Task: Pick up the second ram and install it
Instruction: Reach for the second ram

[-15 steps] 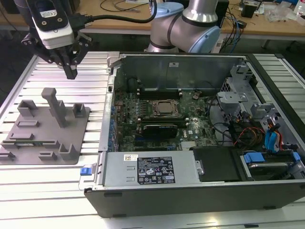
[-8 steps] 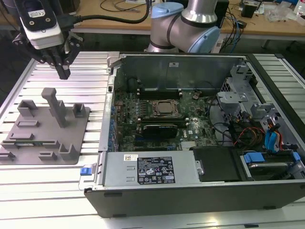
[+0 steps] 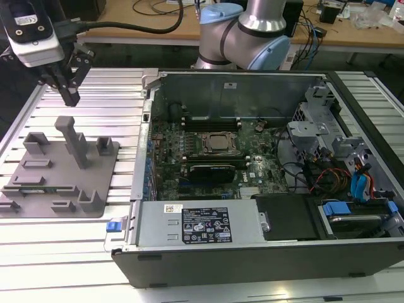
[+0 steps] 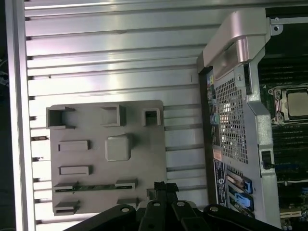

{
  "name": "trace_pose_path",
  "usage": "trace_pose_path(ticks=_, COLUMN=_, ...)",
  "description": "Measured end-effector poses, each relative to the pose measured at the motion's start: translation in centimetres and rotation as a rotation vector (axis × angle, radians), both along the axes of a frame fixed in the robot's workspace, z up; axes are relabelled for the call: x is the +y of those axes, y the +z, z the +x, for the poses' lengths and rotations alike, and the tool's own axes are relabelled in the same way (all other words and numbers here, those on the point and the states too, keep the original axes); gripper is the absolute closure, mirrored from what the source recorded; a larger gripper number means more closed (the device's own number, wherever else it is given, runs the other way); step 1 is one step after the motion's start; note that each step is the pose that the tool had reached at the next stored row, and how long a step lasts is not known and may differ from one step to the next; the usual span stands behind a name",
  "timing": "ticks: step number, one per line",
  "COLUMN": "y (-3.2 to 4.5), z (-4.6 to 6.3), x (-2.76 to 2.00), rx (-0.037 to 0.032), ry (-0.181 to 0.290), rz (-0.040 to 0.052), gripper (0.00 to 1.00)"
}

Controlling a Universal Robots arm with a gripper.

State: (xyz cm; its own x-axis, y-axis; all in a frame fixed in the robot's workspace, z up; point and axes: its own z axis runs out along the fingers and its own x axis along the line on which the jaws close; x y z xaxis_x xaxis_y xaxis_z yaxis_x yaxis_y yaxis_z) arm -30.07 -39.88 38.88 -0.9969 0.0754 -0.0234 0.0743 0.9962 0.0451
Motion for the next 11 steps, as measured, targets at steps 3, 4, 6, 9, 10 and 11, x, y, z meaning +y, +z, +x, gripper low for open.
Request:
trace_pose_path(ticks=3, y=-0.15, z=-1.0, x=0.0, rx=0.0001, ry=0.0, rz=-0.0001, gripper=0.92)
trace_pose_path(ticks=4, y=-0.17, z=-1.1, x=0.0, rx=0.0001, ry=0.0, rz=0.0, gripper=0.92)
trace_pose_path(ticks=6, y=-0.21, z=-1.4, x=0.0, rx=0.0, ry=0.0, rz=-0.0001, gripper=0.92)
trace_pose_path(ticks=9, y=-0.31, z=-2.1, x=0.0, rx=0.0, ry=0.0, rz=-0.0001, gripper=0.92)
trace_pose_path(ticks=10, y=-0.35, z=-2.5, x=0.0, rx=0.0001, ry=0.0, rz=-0.0001, gripper=0.92)
trace_pose_path(ticks=11, y=-0.38, z=-2.7, x=0.0, rx=0.0001, ry=0.0, rz=0.0, gripper=0.92)
